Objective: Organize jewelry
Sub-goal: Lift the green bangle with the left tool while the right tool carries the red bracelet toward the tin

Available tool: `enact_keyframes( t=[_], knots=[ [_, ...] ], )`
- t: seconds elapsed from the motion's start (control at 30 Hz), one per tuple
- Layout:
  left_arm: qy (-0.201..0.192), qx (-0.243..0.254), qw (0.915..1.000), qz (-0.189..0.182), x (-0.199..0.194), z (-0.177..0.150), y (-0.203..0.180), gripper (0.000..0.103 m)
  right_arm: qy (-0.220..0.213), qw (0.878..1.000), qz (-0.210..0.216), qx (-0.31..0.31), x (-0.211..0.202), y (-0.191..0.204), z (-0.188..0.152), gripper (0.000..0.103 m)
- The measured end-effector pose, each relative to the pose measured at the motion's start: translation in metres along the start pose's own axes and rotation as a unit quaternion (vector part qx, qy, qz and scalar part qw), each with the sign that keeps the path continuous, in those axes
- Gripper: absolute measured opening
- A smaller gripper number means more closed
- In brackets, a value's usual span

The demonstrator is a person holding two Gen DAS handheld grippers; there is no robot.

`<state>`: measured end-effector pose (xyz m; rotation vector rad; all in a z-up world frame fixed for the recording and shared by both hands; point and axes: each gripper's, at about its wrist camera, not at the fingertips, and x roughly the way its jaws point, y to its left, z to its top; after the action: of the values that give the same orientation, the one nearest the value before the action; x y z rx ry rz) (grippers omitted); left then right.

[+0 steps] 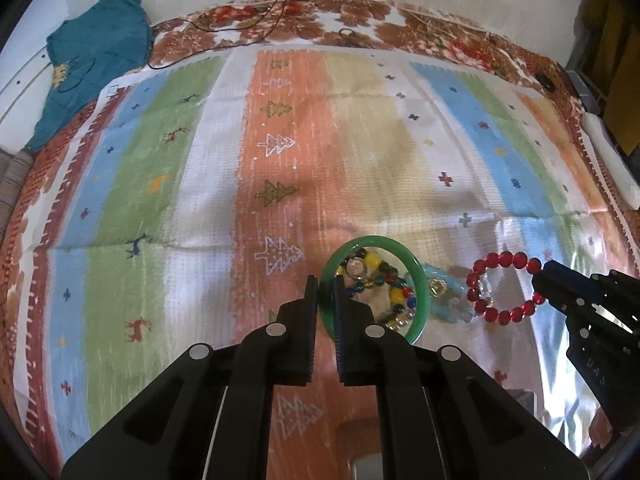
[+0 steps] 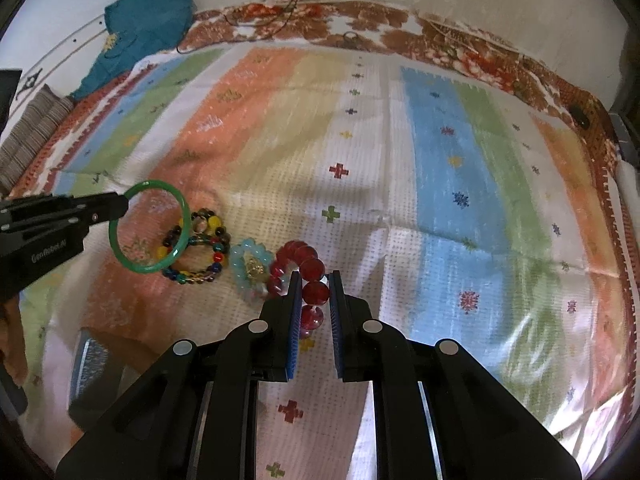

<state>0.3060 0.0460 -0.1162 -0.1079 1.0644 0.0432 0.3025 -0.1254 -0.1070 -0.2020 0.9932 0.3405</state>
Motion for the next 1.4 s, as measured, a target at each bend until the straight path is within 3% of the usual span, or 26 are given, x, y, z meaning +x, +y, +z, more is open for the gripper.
enact_keyframes(
  t=[0.53,0.87,1.4],
  knots=[
    [-0.026,0.016,0.9993,0.022,-0.053,-0.026,0.003,0.007,-0.064,0.998,0.003,-0.020,-0.053,0.013,-0.013,0.014],
    [-0.053,0.022,0.9983,0.011,-0.078,-0.036,-0.007,0.007,-0.094,0.995,-0.003,-0.031,-0.082,0.019,-0.024,0.014],
    [-0.055,0.023,0.9981,-0.012,-0.102,-0.060,-0.009,0.007,-0.127,0.991,0.009,-0.052,-0.121,0.038,-0.046,0.014]
  ],
)
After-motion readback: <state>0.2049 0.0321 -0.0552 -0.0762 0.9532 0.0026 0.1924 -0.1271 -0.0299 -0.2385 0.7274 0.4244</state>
